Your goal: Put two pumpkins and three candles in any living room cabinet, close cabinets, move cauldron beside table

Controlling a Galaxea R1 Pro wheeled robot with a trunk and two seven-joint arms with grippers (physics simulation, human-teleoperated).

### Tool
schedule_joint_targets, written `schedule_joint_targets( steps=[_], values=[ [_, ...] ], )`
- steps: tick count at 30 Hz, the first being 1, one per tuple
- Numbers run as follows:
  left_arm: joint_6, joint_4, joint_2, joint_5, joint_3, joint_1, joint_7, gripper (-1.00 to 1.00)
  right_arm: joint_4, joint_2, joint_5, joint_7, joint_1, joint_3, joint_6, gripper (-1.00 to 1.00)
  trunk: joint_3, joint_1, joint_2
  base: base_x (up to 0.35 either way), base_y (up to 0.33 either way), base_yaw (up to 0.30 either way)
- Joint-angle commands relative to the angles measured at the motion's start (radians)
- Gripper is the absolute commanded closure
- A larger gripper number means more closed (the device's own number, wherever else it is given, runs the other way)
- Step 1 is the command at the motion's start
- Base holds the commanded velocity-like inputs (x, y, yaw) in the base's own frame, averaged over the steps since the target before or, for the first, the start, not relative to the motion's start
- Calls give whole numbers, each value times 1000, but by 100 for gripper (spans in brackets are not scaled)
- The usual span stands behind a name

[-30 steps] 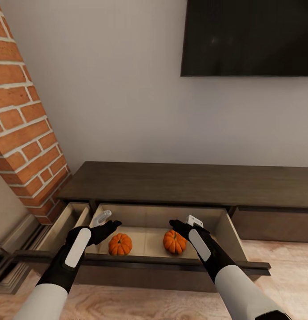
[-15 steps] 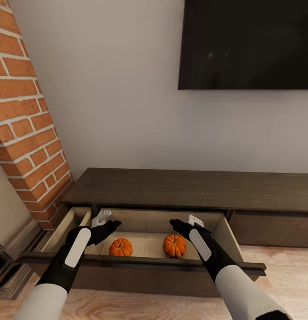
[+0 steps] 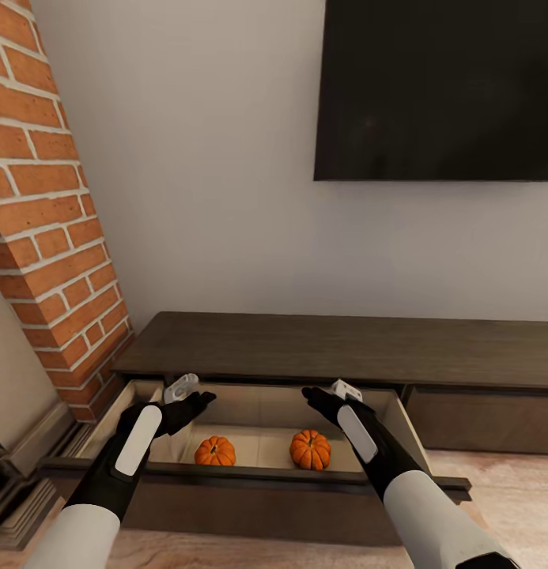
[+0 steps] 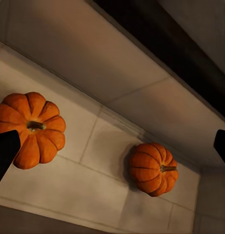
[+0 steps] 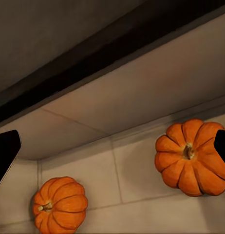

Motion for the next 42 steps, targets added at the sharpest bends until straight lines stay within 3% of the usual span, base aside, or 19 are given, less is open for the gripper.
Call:
schedule_joint_targets(
  steps=[1, 10, 37, 42],
  values=[
    [3, -1, 0, 10, 0, 0, 9, -100, -3, -1, -10, -9, 0, 3, 1, -100, 3, -1, 0, 0, 0, 0],
    [4, -1, 2, 11, 0, 0, 7, -100, -6, -1, -11, -8, 0, 2, 0, -100, 38, -5, 2, -19, 0, 0],
    [4, 0, 3, 11, 1, 0, 7, -100, -6, -1, -11, -8, 0, 2, 0, -100, 142, -17, 8, -210, 0, 0],
    [3, 0, 3, 12, 1, 0, 7, -100, -6, -1, -11, -8, 0, 2, 0, -100, 158, -33, 37, -221, 0, 0]
  ],
)
